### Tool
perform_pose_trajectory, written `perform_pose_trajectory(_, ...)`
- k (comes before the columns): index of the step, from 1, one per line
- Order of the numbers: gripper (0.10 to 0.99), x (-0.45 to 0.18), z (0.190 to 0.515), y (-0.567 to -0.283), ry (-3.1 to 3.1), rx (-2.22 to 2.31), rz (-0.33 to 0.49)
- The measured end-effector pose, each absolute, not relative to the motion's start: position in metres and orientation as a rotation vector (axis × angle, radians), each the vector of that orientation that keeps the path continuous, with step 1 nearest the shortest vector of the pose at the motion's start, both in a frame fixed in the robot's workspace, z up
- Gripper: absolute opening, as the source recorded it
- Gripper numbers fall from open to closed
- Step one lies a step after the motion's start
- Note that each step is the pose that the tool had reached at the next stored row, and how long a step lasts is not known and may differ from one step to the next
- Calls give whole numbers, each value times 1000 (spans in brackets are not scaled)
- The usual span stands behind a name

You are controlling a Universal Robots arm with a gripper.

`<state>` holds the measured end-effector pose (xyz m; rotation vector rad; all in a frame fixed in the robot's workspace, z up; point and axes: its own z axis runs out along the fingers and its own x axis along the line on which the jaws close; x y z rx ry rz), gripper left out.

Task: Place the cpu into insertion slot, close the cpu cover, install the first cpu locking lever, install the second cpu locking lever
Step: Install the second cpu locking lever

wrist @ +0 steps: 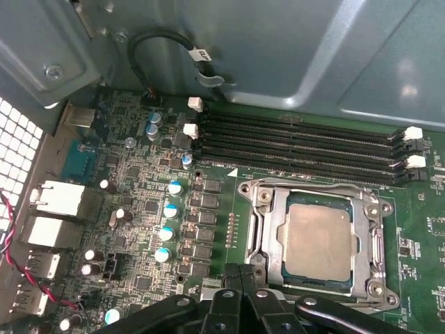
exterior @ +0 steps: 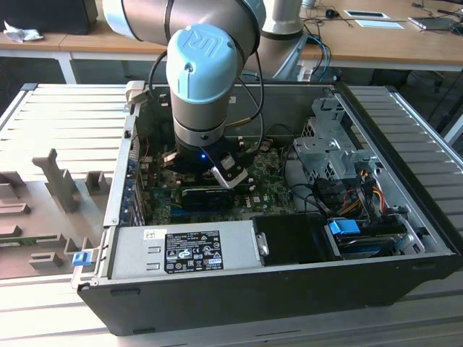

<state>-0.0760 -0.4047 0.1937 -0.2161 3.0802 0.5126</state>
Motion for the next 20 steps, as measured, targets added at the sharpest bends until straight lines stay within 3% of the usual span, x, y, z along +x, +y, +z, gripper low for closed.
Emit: perform_pose_trajectory(20, 106, -76, 242, -405, 3084, -218, 516)
